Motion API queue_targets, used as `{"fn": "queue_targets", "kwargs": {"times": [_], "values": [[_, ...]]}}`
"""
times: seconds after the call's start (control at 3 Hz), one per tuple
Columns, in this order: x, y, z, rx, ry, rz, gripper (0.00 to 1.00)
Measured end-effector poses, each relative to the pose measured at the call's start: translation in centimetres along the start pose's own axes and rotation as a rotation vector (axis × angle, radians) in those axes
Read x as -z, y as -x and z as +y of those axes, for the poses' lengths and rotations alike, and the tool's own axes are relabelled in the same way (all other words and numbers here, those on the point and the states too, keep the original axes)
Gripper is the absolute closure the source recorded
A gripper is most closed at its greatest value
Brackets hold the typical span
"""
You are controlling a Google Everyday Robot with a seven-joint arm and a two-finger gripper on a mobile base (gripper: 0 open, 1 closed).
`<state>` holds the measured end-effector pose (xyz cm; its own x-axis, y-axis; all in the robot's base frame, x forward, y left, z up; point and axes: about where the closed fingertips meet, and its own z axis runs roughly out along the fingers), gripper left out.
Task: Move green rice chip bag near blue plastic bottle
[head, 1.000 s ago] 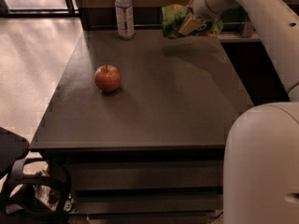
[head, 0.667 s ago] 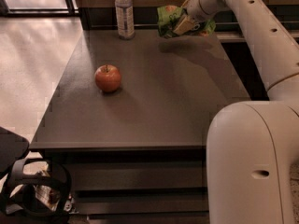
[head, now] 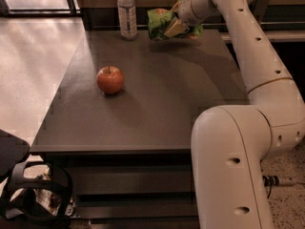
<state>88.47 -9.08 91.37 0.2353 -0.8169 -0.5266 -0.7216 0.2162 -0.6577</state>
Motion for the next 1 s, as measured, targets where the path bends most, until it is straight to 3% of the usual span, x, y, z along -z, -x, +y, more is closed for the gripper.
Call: {"fn": "queue_targets", "kwargs": {"times": [0.67, 1.0], "values": [[-0.99, 0.0, 0.61, -0.002, 0.015, 0.001, 0.37], [-1.33, 0.03, 0.82, -0.002, 0.02, 0.0, 0.14]]}}
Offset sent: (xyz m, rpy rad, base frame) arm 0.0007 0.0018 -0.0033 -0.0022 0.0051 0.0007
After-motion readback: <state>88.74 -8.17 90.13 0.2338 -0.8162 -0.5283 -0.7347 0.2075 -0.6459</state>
